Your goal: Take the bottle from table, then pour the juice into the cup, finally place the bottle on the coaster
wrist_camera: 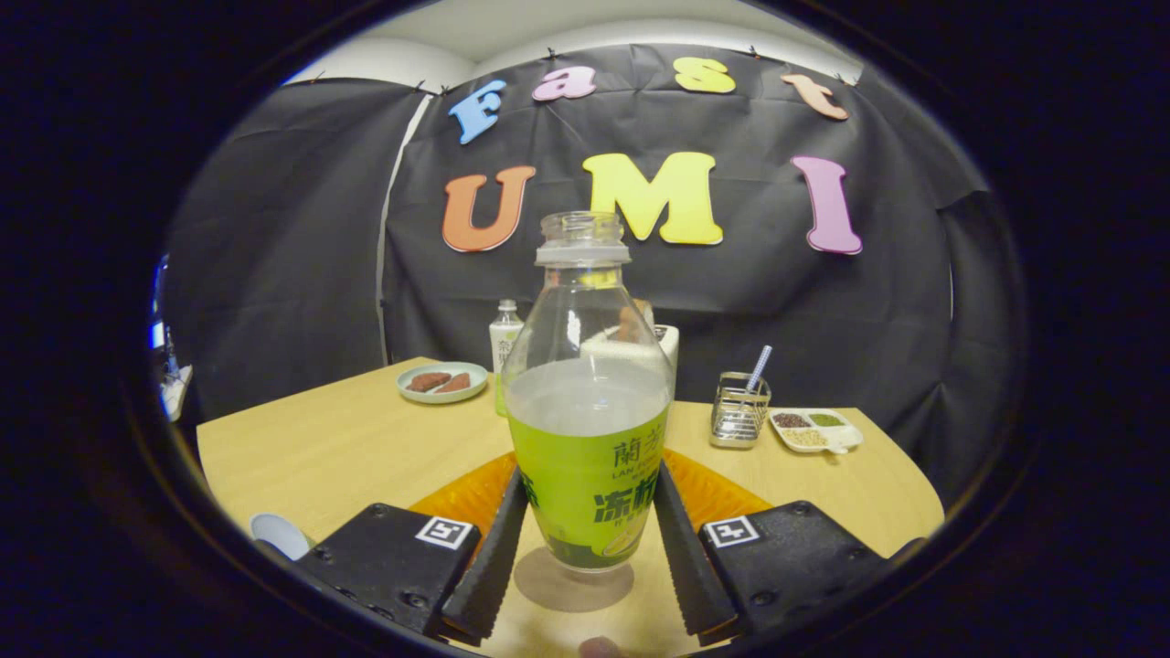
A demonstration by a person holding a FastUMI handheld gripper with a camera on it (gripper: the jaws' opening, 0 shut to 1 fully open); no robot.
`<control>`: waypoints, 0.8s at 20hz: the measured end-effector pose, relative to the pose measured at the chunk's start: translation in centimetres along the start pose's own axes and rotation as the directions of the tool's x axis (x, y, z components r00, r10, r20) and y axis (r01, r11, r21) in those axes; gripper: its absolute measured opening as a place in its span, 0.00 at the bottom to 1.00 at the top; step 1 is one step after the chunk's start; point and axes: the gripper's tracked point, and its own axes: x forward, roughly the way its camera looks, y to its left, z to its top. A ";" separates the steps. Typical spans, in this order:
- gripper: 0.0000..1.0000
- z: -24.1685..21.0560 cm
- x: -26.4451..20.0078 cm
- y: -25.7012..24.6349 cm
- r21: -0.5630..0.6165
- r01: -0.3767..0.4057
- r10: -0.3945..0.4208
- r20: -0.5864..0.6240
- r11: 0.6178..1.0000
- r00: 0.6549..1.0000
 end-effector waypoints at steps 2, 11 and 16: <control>0.78 -1.3 0.5 0.5 -0.004 -0.012 0.012 -0.020 1.000 1.000; 0.80 -5.0 1.7 0.7 0.006 -0.008 0.008 -0.074 1.000 0.997; 0.85 -5.4 1.5 0.6 0.017 -0.003 0.004 -0.077 1.000 0.997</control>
